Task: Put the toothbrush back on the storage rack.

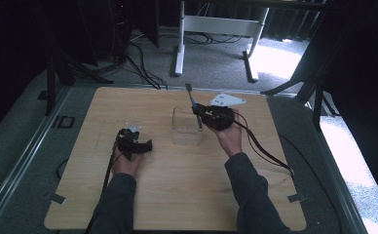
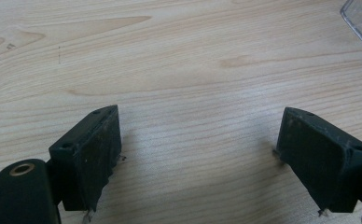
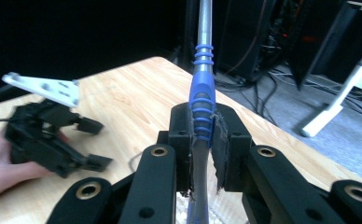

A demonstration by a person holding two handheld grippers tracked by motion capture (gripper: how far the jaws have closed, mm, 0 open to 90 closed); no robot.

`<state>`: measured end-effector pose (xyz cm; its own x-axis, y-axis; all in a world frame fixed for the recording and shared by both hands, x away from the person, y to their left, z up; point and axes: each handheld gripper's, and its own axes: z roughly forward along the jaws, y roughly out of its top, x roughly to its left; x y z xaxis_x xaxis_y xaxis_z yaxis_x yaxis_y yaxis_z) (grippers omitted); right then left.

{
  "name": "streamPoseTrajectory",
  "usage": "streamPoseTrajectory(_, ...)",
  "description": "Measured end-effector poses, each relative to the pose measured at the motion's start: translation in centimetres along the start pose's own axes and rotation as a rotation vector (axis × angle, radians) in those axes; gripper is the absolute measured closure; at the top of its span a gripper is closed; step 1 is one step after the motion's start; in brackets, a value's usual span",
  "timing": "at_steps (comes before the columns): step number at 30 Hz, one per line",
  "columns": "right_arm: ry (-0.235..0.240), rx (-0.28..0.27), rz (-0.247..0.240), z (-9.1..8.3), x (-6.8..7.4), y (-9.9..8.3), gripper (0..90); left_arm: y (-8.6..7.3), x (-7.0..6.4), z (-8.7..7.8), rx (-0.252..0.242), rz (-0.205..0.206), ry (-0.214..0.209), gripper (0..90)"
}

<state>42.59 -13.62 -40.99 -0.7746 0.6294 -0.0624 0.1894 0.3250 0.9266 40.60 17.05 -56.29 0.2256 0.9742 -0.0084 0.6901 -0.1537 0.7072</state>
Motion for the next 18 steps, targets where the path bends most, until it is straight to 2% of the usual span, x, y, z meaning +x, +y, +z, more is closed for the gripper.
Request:
streamPoseTrajectory(7, -0.044, 0.019, -0.016, 1.0, -0.3, -0.4, 78.9, 0.0, 0.0, 0.0, -0.001, 0.000, -0.002, 13.9)
streamPoseTrajectory(11, -0.067, 0.051, -0.027, 2.0, -0.2, -1.0, 78.8, 0.0, 0.0, 0.0, -0.001, 0.000, -0.002, 14.0)
streamPoseTrajectory(18, -0.080, 0.098, -0.013, 3.0, -0.2, -2.0, 77.9, 0.0, 0.0, 0.0, -0.001, 0.000, -0.003, 14.0)
